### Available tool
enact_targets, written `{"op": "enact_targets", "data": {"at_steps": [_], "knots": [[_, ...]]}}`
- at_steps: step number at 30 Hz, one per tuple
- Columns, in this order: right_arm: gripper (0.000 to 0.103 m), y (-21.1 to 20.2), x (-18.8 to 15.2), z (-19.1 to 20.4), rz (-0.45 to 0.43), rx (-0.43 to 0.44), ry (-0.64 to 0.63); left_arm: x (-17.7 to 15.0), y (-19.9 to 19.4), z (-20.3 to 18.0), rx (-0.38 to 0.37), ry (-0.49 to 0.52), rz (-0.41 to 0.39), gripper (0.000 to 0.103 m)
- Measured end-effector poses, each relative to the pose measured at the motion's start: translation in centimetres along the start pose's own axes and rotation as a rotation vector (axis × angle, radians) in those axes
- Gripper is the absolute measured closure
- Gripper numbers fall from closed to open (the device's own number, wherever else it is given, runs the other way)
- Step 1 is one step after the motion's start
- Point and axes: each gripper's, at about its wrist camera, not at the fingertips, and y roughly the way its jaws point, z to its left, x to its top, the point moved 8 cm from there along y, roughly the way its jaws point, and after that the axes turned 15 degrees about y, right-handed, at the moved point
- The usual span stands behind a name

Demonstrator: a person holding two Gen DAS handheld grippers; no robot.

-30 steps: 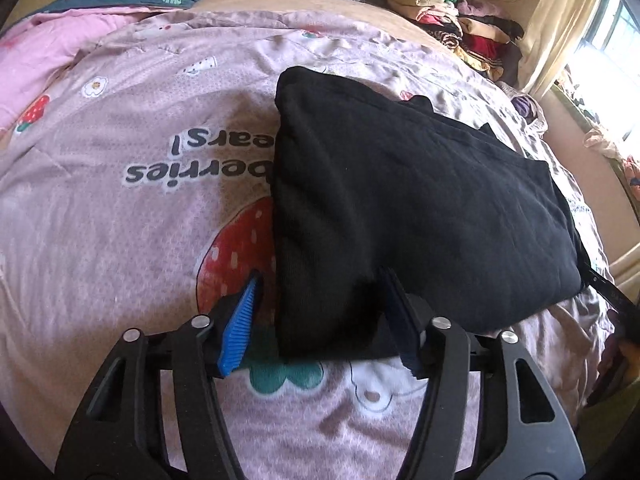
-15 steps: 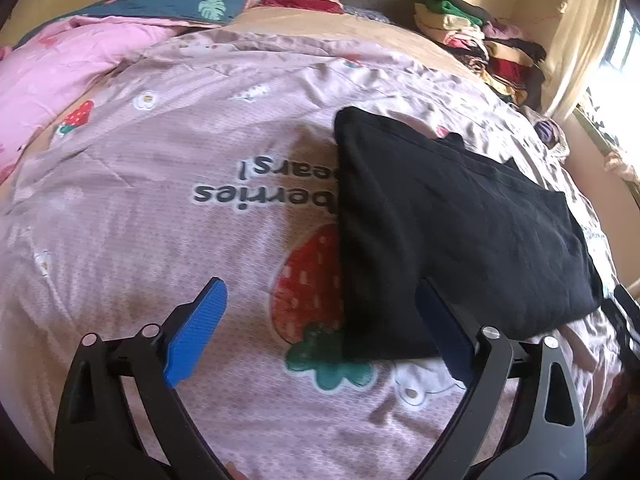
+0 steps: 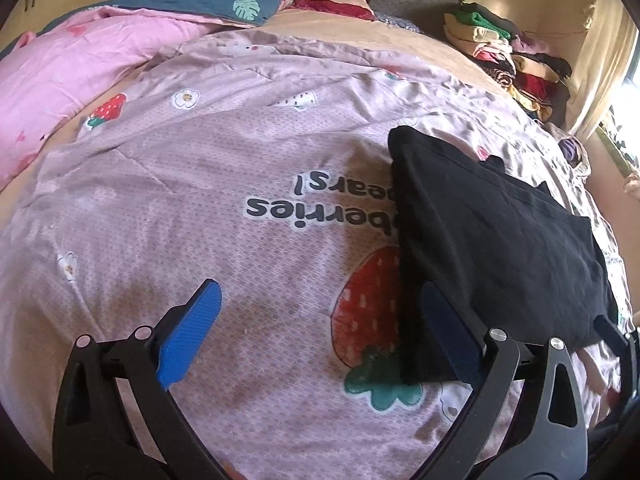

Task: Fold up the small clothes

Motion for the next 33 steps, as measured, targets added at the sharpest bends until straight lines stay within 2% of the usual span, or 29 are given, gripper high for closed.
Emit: {"op": "enact_targets", "data": {"at_steps": [6,11,18,23,25,29,31,32,33], "knots": [[0.012,2.7,-0.3,4.1,0.02,-0.012,-0.155,0.5,0.6,0.7,0.017,-0.008,0.01,0.01],[0.012,4.7,-0.7,5.7,0.024,-0.039,-0.236,1.2,0.5,0.9,0.018,-0.012,-0.006,0.01],[0.011,6.8,0.6,5.8,0.021,-0.052,-0.237,2.0,1.6,0.9,0.015,-0.031,0.002,0.01],[0.012,7.9,1.5,5.2,0.008,-0.067,-0.246,3.7,2.1,0.3,-0.018,-0.03,-0.007,0.01],[0.024,8.1,1.7,5.0,-0.002,-0.066,-0.247,4.3,2.5,-0.2,-0.033,-0.02,-0.002,0.01],[0.038,7.7,2.0,4.5,-0.042,-0.093,-0.255,4.8,3.5,-1.3,-0.074,-0.021,0.002,0.01],[0.056,6.9,2.1,4.7,-0.074,-0.093,-0.266,4.9,4.0,-1.8,-0.095,-0.03,0.016,0.01],[0.061,6.7,2.1,4.7,-0.082,-0.087,-0.271,5.1,4.2,-2.1,-0.119,-0.042,0.018,0.01],[0.071,6.3,2.2,4.8,-0.094,-0.082,-0.277,5.2,4.3,-2.3,-0.131,-0.049,0.02,0.01]]}}
